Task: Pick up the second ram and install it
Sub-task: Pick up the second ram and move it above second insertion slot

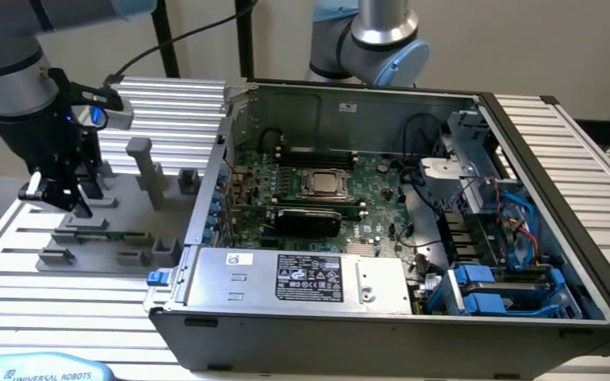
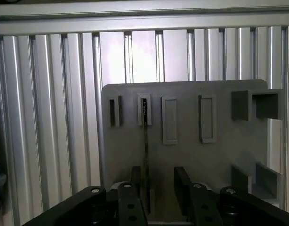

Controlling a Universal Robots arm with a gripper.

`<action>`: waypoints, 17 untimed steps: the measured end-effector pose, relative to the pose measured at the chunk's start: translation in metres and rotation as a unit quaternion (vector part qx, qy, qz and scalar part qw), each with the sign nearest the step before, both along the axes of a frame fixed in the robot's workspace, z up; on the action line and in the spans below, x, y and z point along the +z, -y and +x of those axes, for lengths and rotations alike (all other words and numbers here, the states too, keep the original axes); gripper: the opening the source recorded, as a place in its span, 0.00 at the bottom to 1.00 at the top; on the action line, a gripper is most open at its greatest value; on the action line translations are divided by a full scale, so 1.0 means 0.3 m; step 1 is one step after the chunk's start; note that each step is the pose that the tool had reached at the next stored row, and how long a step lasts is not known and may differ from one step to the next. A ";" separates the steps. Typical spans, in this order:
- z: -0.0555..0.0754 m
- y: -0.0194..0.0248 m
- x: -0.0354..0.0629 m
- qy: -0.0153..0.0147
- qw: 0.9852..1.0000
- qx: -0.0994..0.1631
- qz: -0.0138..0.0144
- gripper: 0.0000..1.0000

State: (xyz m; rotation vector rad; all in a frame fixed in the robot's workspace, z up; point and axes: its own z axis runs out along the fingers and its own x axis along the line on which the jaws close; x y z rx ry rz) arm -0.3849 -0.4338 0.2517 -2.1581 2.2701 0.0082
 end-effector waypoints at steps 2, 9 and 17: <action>0.000 0.003 -0.012 0.000 1.000 0.001 0.000 0.42; 0.001 0.007 -0.055 0.000 1.000 0.006 0.000 0.42; 0.001 0.010 -0.103 0.000 1.000 0.011 0.000 0.42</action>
